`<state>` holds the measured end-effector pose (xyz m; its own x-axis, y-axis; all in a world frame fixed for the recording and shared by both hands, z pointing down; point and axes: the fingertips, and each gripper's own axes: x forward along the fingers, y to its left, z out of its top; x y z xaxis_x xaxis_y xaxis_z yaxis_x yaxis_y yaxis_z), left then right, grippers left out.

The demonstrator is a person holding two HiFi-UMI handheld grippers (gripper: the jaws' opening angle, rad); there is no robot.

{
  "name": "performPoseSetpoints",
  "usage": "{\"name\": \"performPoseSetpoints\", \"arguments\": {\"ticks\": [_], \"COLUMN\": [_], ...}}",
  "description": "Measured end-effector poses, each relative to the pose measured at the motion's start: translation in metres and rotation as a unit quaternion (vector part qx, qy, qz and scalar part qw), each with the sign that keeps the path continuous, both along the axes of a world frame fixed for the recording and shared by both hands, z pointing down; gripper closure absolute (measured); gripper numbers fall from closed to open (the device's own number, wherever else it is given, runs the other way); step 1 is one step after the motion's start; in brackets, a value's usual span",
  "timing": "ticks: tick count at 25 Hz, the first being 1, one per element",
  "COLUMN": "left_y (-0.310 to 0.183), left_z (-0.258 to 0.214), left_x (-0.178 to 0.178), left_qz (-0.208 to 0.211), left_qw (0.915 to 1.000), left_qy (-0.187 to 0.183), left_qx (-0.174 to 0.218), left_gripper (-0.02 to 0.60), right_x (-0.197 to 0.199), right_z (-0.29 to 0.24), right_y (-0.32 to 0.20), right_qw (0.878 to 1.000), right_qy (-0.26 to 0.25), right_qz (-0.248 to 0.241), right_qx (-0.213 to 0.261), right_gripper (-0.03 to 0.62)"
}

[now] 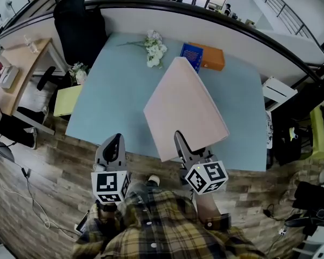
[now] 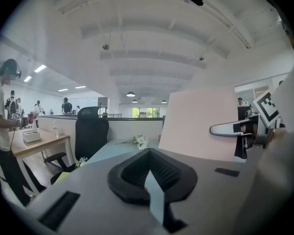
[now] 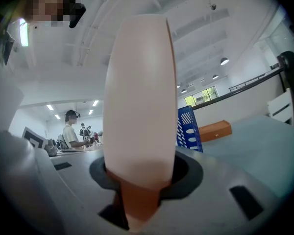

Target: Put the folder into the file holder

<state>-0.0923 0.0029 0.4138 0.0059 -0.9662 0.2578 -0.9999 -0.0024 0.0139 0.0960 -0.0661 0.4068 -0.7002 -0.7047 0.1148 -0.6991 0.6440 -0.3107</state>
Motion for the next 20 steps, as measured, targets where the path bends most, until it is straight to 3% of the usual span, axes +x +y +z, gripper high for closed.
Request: {"name": "performPoseSetpoints", "arguments": {"ticks": [11,20], "left_y": [-0.032,-0.06], "left_z": [0.002,0.001], "left_x": [0.01,0.004], "left_qz": [0.053,0.122], "left_qw": [0.9985,0.9922], "left_qy": [0.012,0.028], "left_qx": [0.003,-0.004], "left_gripper": [0.591,0.591], "right_x": [0.02,0.014], "right_z": [-0.007,-0.009], "right_y": [-0.009,-0.01], "right_qw": [0.999,0.994], "right_qy": [-0.006,-0.007], "right_qz": [0.05,0.11], "right_qx": [-0.002,-0.017], "right_gripper": [0.428,0.428]}}
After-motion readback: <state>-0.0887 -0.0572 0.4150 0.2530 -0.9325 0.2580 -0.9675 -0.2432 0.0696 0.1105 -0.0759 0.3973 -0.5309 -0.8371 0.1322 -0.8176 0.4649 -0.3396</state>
